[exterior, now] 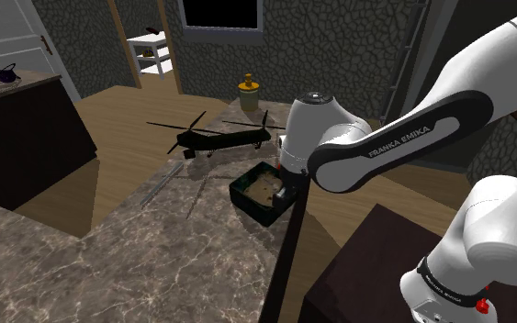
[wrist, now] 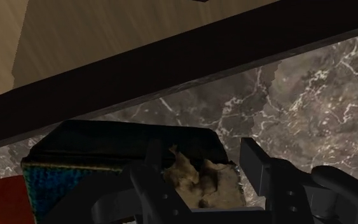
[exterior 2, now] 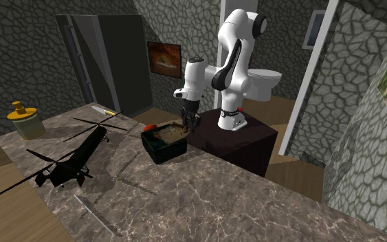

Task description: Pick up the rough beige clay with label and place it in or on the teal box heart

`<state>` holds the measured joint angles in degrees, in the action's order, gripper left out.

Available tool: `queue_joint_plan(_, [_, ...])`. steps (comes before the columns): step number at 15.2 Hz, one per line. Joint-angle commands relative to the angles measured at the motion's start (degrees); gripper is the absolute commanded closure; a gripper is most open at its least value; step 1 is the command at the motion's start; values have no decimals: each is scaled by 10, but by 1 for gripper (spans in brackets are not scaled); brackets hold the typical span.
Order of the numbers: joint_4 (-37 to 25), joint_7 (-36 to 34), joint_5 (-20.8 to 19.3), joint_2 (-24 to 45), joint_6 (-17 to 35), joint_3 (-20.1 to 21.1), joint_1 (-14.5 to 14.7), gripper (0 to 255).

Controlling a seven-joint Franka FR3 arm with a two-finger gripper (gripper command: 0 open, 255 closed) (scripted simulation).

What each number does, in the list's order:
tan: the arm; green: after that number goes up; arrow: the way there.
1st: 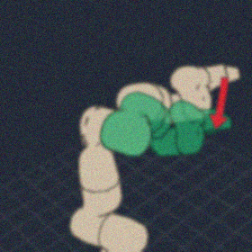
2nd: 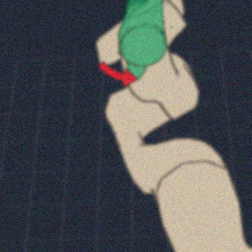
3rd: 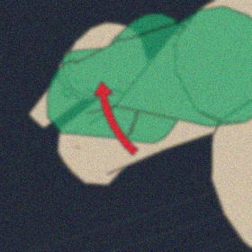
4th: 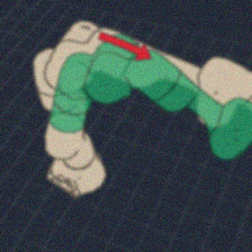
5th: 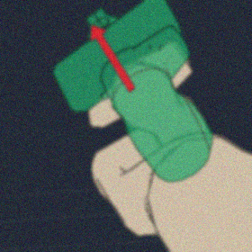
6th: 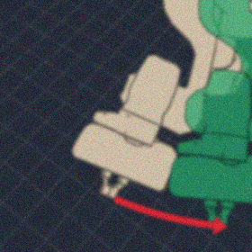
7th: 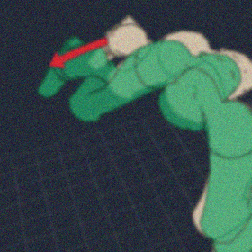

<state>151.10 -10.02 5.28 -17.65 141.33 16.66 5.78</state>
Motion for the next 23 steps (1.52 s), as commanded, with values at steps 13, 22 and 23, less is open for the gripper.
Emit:
queue_joint_plan(13, [-4,3,4,-16,-19,-2,2,0])
queue_joint_plan(22, [-24,9,10,-60,-83,-11,7,0])
queue_joint_plan(23, [-24,9,10,-60,-83,-11,7,0])
